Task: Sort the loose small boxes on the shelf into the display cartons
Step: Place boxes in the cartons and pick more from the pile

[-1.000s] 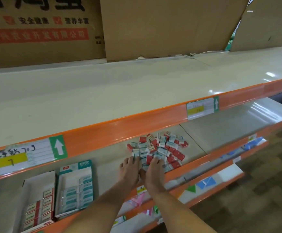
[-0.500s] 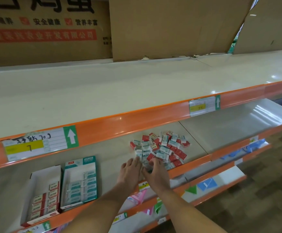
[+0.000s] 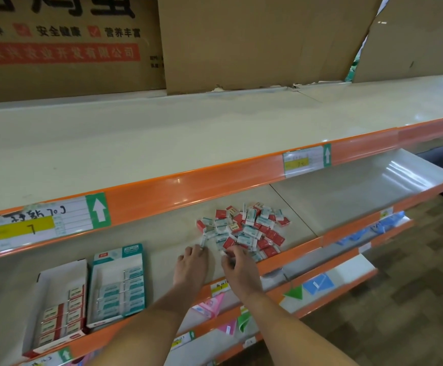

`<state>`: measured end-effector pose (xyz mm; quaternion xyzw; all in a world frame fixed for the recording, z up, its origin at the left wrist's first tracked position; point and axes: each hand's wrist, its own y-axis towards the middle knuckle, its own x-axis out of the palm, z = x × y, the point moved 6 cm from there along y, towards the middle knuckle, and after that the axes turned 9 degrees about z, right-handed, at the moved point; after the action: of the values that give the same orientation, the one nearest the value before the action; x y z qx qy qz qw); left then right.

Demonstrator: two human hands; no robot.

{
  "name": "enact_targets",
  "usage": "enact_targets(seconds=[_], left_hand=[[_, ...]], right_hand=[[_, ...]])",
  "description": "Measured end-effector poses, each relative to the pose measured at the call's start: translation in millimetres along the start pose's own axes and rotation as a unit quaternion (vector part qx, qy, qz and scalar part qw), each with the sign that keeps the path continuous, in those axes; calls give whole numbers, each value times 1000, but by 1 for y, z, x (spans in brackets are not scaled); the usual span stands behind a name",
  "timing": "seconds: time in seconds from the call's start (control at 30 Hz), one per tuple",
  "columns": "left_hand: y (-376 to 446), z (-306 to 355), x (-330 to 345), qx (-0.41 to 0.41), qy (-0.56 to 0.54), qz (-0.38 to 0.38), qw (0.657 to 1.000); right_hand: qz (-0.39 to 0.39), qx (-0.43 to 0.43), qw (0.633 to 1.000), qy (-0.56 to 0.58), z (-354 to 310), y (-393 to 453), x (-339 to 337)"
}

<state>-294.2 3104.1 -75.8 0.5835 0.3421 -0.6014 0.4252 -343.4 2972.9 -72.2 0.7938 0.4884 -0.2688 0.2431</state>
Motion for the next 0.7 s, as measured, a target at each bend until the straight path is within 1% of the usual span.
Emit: enact_targets(seconds=[0.1,0.2,0.3,0.4,0.5,0.6,0.7], left_hand=[[-10,-3,-1,0,-38,27,999],[-18,-9,-8,-23,-97,52,994],[-23,-18,-13,-58,-136,47,988],[-28,-32,-10,-107,-141,5,984],[-31,-41,-9,-131,-141,-20,981],[-35,-48,-11,-152,-156,-32,975],[-45,-58,-11,-195,-193,-27,961]], right_hand=[[41,-15,999,-22,-5,0,-1],[72,-4,997,-10,-13,3,2],[62,1,998,4,-20,4,11],[37,7,999,10,-21,1,19],[22,12,999,24,-23,-2,27],[21,37,998,38,-26,-1,36],[-8,62,997,36,-28,-3,49]])
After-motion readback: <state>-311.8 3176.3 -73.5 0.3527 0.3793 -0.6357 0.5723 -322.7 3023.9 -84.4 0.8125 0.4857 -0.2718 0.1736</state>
